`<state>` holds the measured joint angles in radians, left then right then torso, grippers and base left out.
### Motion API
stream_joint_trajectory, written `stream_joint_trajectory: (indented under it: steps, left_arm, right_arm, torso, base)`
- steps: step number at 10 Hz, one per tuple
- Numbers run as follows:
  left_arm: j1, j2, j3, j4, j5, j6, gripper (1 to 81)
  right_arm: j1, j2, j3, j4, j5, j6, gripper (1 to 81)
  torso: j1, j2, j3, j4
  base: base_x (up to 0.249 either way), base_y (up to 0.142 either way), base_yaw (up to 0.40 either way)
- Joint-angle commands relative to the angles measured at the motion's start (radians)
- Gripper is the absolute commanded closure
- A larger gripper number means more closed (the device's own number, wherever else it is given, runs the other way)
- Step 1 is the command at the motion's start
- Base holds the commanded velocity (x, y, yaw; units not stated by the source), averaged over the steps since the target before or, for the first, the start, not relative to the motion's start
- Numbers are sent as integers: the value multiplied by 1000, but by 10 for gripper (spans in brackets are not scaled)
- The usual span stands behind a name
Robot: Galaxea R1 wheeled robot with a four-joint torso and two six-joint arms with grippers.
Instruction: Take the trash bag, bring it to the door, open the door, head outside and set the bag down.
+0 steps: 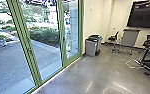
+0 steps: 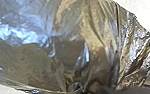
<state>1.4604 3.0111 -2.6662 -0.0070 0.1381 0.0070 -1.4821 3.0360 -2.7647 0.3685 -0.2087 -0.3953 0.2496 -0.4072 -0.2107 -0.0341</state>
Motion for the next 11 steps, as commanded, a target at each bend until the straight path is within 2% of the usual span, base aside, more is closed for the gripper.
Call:
stream_joint_trajectory:
  steps: [1,4,11]
  left_arm:
    - [-42,-1,5,5,67,8,811]
    - [-42,-1,5,5,67,8,811]
    - [-42,-1,5,5,67,8,811]
  right_arm:
    - [47,0,-1,-3,-77,-2,10]
    - [45,0,1,-5,-66,-2,10]
    - [41,2,1,-5,-66,-2,10]
  torso:
    - [0,0,0,0]
    - [0,0,0,0]
    - [0,0,0,0]
  base:
    - [124,0,0]
    - [124,0,0]
    - [124,-73,0]
